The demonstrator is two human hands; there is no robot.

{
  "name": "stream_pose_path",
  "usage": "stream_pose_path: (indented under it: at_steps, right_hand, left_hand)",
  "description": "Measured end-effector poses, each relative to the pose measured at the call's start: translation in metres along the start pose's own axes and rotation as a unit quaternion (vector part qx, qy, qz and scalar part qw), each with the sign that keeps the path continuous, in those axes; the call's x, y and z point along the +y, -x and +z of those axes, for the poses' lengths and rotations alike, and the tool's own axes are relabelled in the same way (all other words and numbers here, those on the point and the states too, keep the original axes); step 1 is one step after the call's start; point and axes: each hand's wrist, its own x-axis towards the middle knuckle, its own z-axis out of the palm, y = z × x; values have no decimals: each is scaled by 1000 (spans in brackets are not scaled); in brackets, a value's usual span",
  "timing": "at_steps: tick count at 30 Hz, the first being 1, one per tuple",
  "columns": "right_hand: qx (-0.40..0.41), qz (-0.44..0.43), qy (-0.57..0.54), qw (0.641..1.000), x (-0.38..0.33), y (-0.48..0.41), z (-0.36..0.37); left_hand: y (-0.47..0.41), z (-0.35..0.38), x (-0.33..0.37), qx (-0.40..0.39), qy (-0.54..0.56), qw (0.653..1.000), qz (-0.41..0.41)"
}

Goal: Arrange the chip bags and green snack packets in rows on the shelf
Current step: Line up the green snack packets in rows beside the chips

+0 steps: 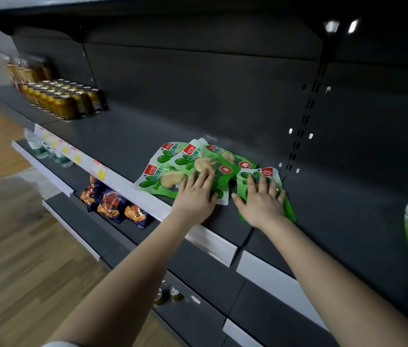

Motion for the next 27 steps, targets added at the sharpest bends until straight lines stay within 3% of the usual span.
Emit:
stream_pose_path:
  at_steps: [4, 9, 12, 16, 27]
  right_hand:
    - [-17, 15, 33, 999, 6, 6, -6]
    - [-25, 34, 60, 997, 25, 20, -12]
    - [-3, 46, 32, 998, 48, 32, -16]
    - [61, 55, 21, 996, 76, 50, -21]
    - [88, 63, 54, 993, 105, 89, -23]
  left_hand:
    - [0, -1, 0, 4, -23, 1000, 20]
    - [3, -5, 7, 22, -42, 994, 103]
    - [-1, -6, 18, 44, -70, 985, 151]
    - [-5, 4, 55, 83, -11, 980, 181]
    - [-21, 33, 157, -52, 115, 981, 148]
